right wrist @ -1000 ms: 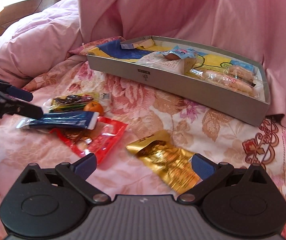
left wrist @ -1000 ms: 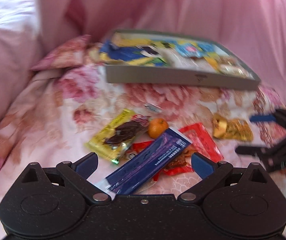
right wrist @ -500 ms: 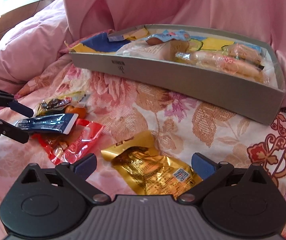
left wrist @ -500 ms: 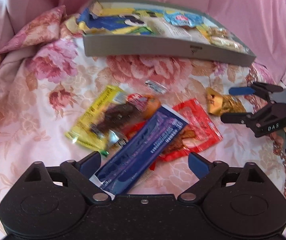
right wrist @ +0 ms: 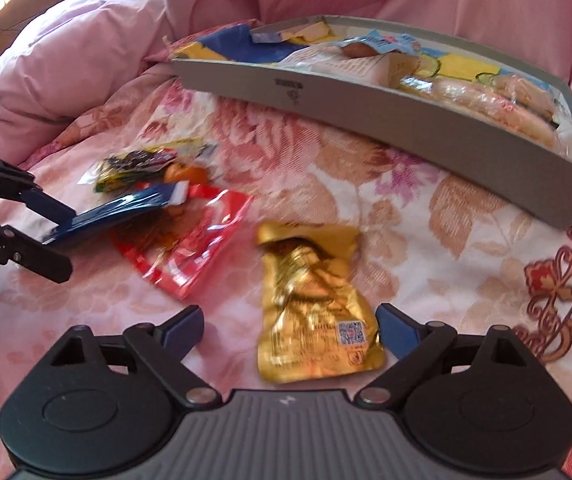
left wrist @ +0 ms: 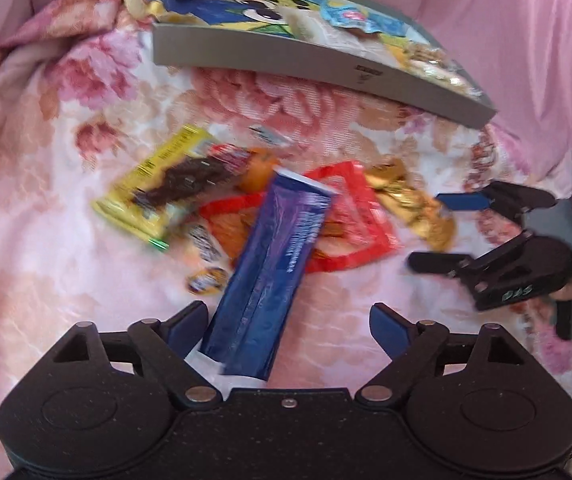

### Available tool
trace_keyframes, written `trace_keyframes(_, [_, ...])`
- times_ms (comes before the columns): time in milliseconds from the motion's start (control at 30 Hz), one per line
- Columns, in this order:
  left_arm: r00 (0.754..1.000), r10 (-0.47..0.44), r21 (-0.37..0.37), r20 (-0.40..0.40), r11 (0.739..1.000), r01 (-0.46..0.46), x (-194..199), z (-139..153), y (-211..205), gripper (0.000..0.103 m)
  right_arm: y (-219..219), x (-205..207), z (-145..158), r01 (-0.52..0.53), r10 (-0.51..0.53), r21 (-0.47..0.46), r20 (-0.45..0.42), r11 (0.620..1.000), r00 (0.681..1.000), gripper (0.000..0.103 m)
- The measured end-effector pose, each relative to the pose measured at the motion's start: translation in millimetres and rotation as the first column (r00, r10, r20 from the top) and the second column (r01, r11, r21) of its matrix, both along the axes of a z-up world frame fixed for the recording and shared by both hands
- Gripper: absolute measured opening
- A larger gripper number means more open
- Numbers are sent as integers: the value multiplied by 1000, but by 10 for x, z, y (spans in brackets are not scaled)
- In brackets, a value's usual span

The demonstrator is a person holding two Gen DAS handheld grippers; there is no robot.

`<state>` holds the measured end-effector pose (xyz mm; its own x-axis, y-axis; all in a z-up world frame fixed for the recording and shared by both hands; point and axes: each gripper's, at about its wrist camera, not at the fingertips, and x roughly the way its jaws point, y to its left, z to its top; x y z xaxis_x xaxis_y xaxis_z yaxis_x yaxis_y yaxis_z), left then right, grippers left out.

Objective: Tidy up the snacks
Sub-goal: 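Grasp the blue stick packet with the left tool while the right tool grasps the gold foil packet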

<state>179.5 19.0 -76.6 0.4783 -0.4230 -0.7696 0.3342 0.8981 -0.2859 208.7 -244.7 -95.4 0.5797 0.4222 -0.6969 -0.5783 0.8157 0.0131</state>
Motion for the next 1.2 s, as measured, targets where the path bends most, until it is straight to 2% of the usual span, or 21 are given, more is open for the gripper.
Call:
trace_keyframes(100, [1000, -9, 11, 13, 1000, 9, -63, 1, -97, 86, 55, -77, 15, -2, 3, -31, 19, 1000, 1000, 95])
trace_keyframes(300, [999, 16, 134, 40, 991, -22, -17, -78, -218, 81, 92, -2, -25, 107, -104, -29, 90, 994, 990, 96])
trace_keyframes(367, [998, -8, 172, 61, 985, -3, -42, -97, -280, 80, 83, 43, -63, 126, -124, -20, 94, 992, 988, 96])
trace_keyframes(500, [994, -74, 204, 83, 977, 55, -125, -108, -369, 80, 107, 44, -91, 138, -135, -19, 121, 990, 984, 95])
trace_keyframes(567, [993, -90, 233, 82, 970, 68, -142, -129, -412, 72, 118, 39, -99, 136, -133, -17, 118, 991, 984, 93])
trace_keyframes(633, [994, -73, 253, 80, 966, 50, -149, -144, -429, 63, 112, 27, -93, 129, -128, -4, 111, 992, 986, 87])
trace_keyframes(733, [998, -16, 248, 67, 969, -1, -143, -122, -417, 52, 109, 3, -73, 126, -126, 6, 97, 992, 987, 77])
trace_keyframes(867, [998, 58, 207, 24, 976, -62, -159, -96, -396, 49, 113, -36, -36, 122, -121, -1, 73, 993, 990, 61])
trace_keyframes(1033, [993, 110, 144, -45, 984, -103, -285, -62, -449, 45, 79, -164, 6, 137, -137, -19, 16, 990, 990, 59])
trace_keyframes(1100, [991, 114, 114, -68, 988, -106, -353, -45, -485, 45, 73, -227, 18, 134, -134, -32, -12, 991, 991, 59])
trace_keyframes(1200, [992, 101, 106, -76, 990, -92, -458, -23, -561, 45, 89, -360, 34, 119, -121, -52, -50, 992, 991, 59])
